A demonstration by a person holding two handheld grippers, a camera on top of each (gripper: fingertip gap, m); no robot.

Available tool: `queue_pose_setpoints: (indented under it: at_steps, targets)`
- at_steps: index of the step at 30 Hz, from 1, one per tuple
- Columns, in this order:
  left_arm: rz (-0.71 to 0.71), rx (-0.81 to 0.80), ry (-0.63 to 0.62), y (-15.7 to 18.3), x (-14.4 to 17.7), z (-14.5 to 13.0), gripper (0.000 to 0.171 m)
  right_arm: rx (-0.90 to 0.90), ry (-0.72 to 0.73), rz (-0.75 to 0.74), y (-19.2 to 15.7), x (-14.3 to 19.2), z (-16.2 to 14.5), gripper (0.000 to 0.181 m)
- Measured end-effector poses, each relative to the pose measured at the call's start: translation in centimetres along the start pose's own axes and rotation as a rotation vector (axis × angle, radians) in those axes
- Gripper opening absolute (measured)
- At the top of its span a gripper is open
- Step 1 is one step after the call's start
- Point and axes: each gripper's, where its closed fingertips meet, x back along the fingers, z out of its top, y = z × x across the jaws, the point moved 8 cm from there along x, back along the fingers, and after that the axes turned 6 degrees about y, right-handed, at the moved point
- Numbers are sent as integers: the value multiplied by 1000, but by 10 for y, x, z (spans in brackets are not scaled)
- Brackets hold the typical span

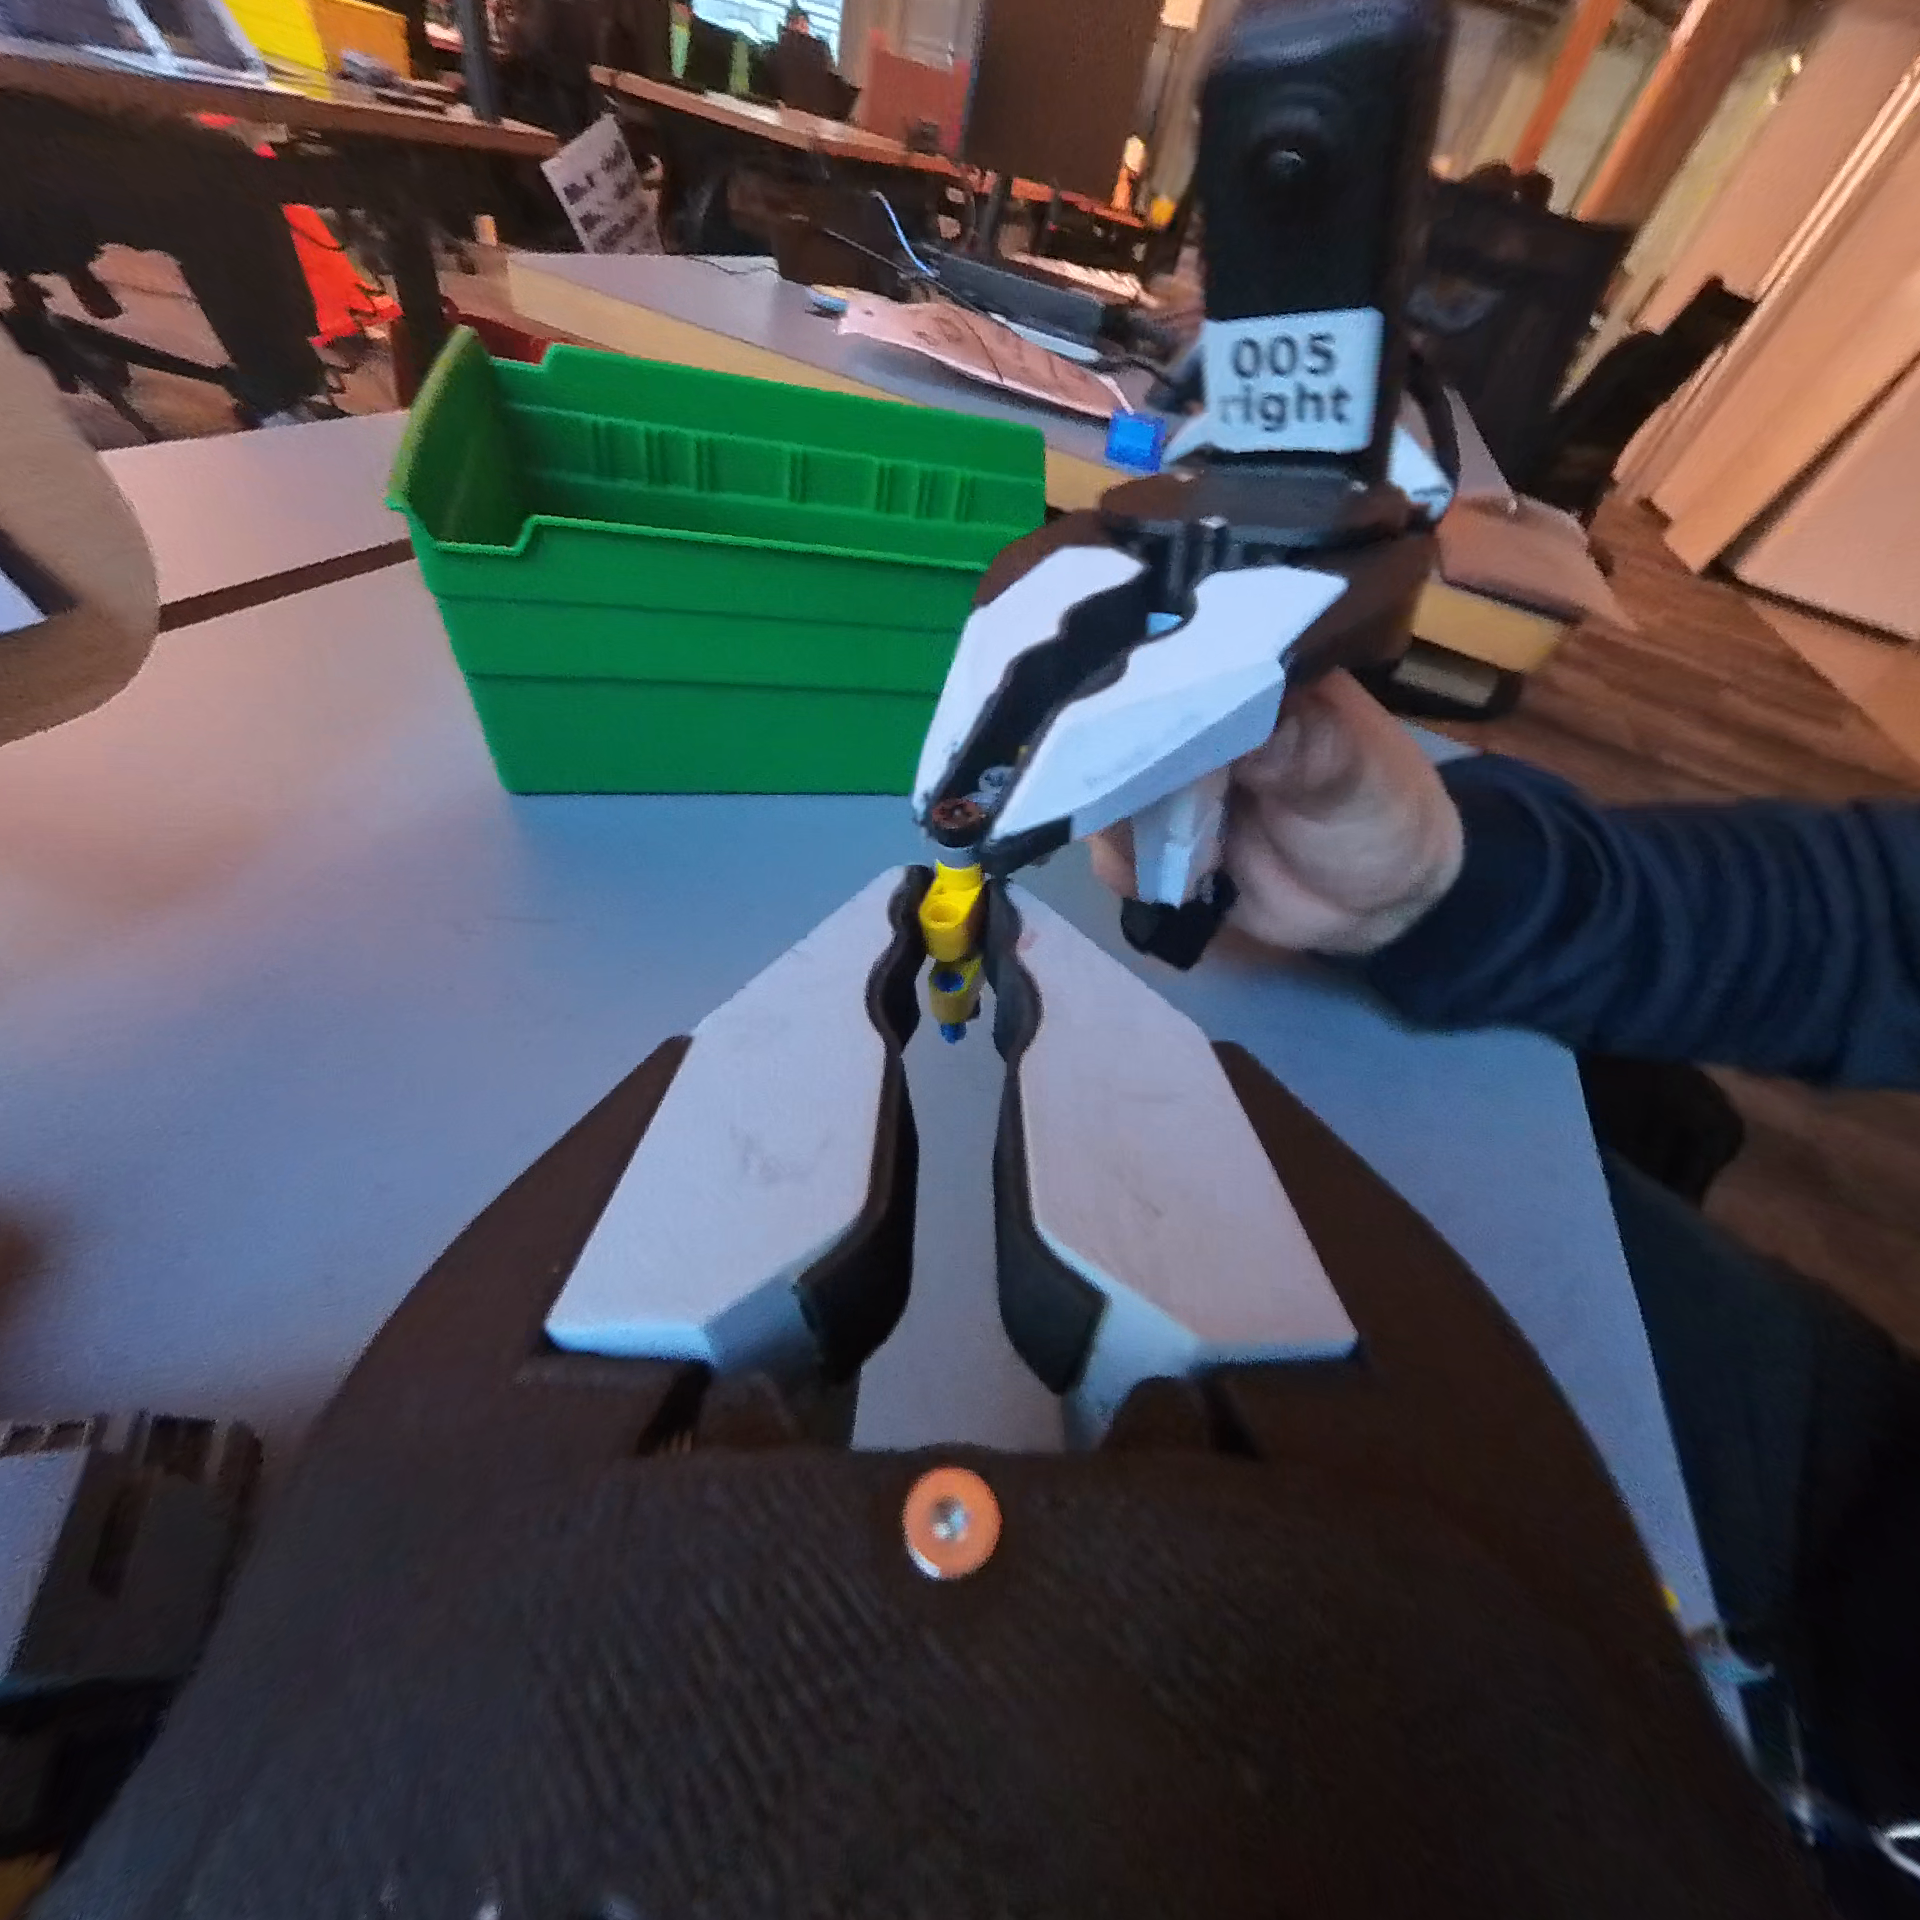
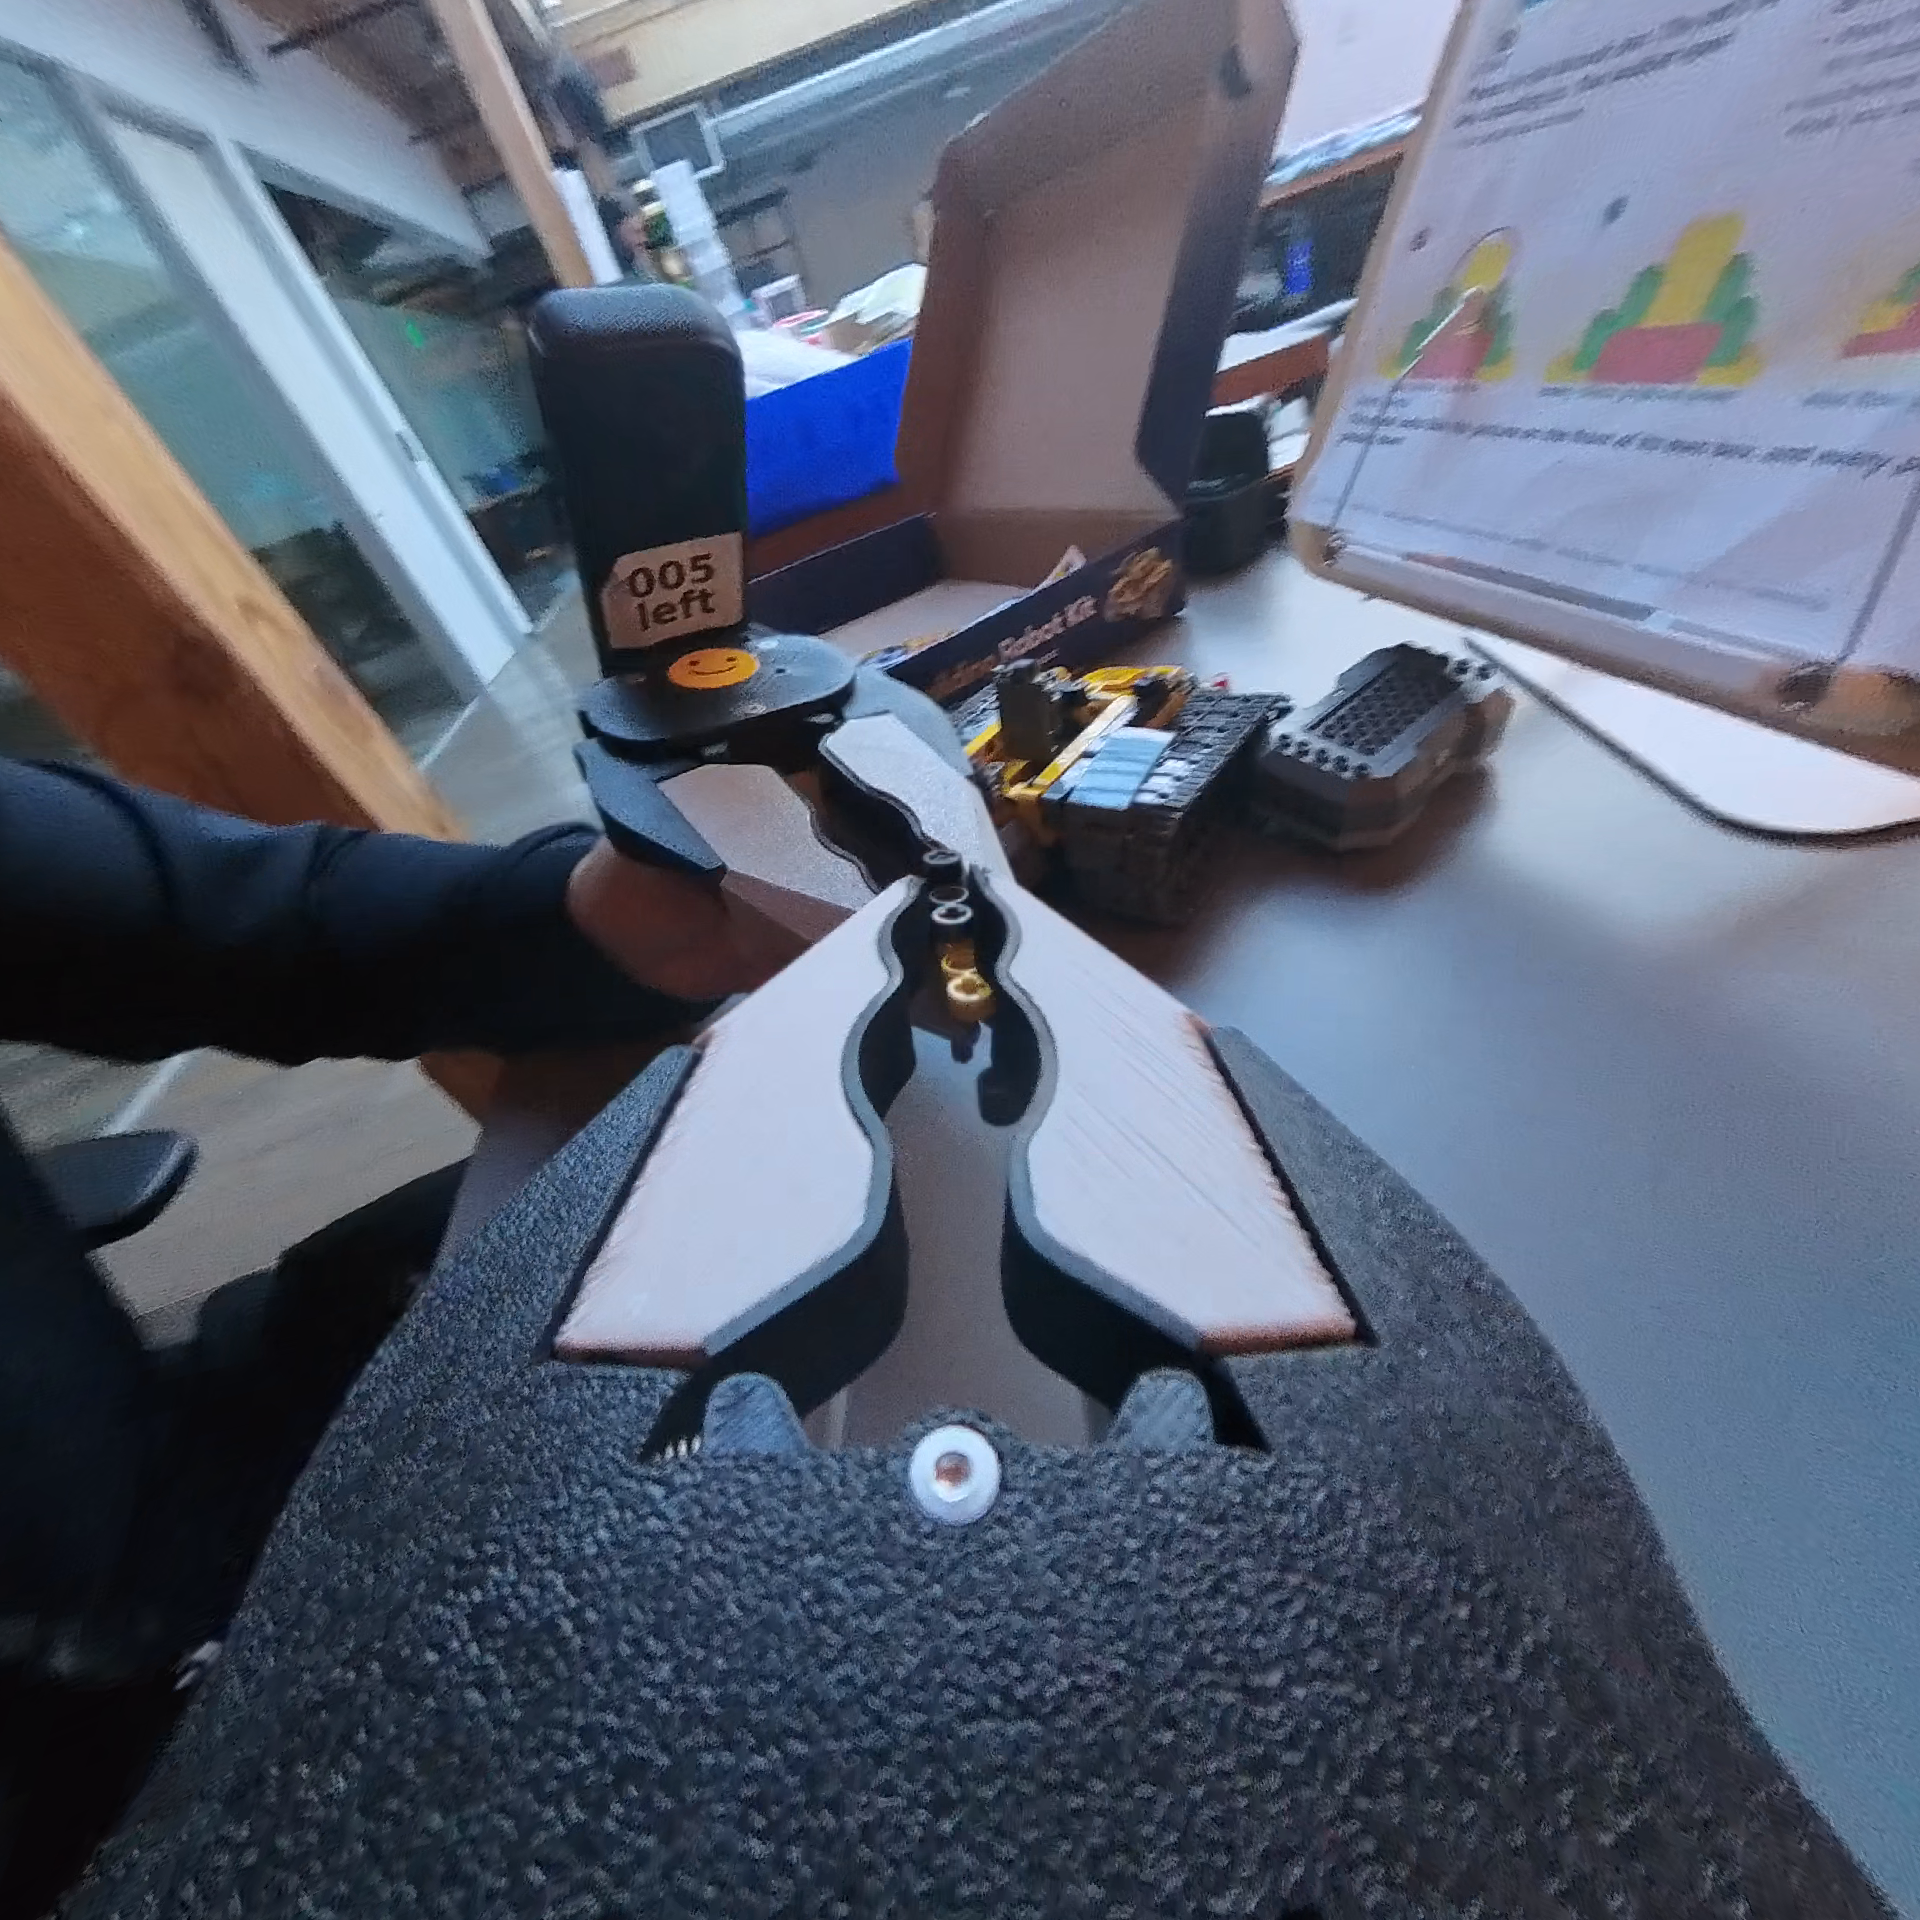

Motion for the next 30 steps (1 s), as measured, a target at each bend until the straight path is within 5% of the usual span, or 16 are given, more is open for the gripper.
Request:
queue_pose_setpoints:
  at_steps: [4, 19, 23, 30]
  targets:
    - [-42, 109, 74, -1, 8, 9, 9, -14, 87, -26, -6, -5, 9, 3]
    - [186, -244, 79, 9, 18, 25, 10, -409, 347, 151, 0, -13, 8, 1]
    - [135, -206, 37, 3, 22, 23, 8, -373, 231, 166, 1, -15, 9, 6]
    - [133, -280, -82, -6, 16, 7, 6, -37, -12, -6, 8, 5, 12, 26]
